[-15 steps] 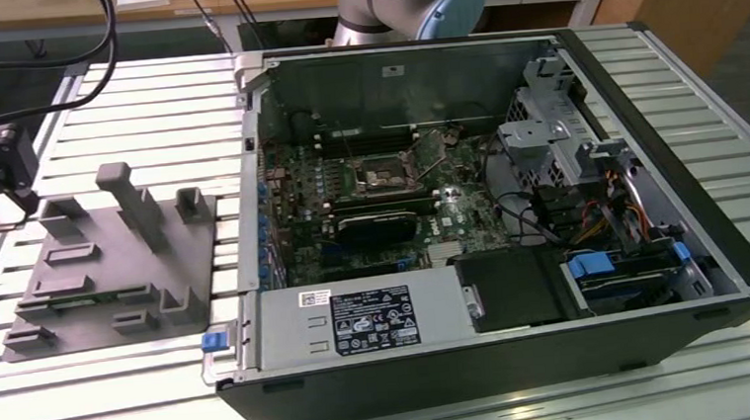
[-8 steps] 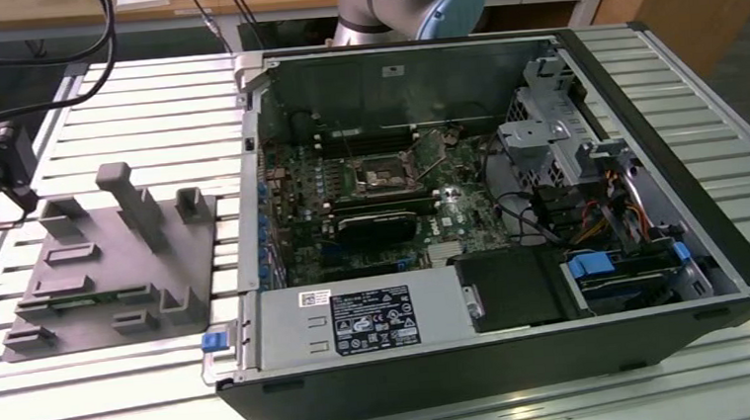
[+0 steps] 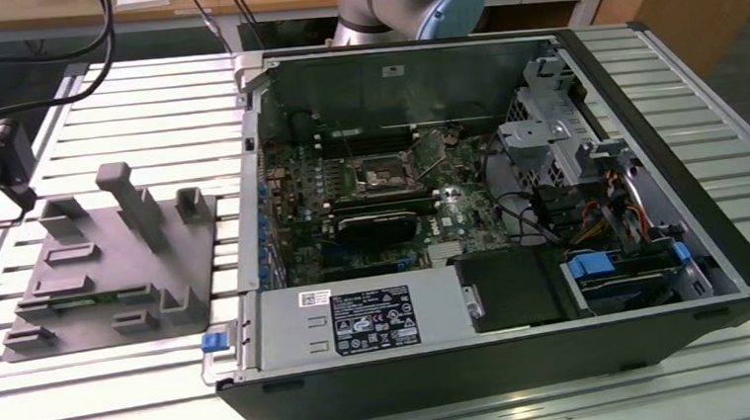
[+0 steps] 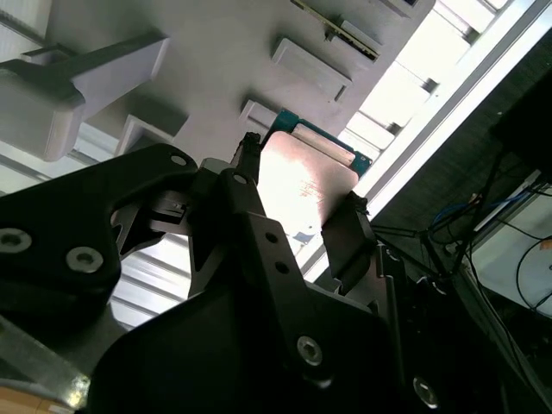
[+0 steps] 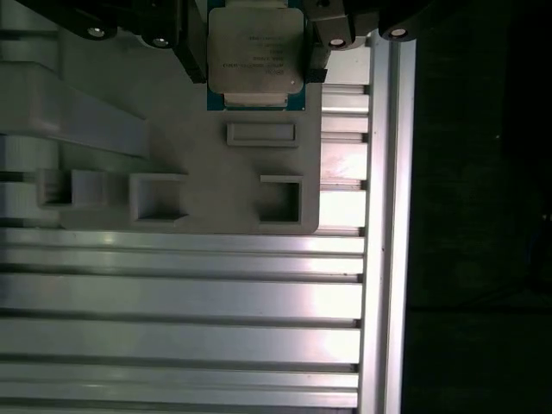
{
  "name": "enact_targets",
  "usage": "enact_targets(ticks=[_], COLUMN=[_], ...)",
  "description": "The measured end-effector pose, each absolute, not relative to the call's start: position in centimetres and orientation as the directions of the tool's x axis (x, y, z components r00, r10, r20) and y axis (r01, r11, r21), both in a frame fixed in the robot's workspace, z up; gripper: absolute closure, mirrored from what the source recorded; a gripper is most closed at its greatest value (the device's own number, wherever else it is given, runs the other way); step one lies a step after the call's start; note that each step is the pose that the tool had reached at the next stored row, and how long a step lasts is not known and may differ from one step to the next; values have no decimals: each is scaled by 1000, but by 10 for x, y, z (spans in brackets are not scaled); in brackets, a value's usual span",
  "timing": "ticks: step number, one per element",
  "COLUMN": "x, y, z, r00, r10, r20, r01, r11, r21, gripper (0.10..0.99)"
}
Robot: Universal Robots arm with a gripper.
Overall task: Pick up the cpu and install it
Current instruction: 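Pick up the cpu and move it towards the insertion slot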
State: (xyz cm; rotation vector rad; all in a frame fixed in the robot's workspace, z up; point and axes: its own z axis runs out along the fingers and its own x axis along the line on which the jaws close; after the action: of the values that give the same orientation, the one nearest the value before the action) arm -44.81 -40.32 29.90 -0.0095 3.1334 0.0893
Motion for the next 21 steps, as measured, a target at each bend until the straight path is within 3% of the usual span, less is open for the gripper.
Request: enact_targets(ticks=[21], x=[-448], y=[-403], z=[309], r00=[-1000], r10=[-6], r20=[-7], r01=[-6], r11=[998], r21=[57], gripper=[549])
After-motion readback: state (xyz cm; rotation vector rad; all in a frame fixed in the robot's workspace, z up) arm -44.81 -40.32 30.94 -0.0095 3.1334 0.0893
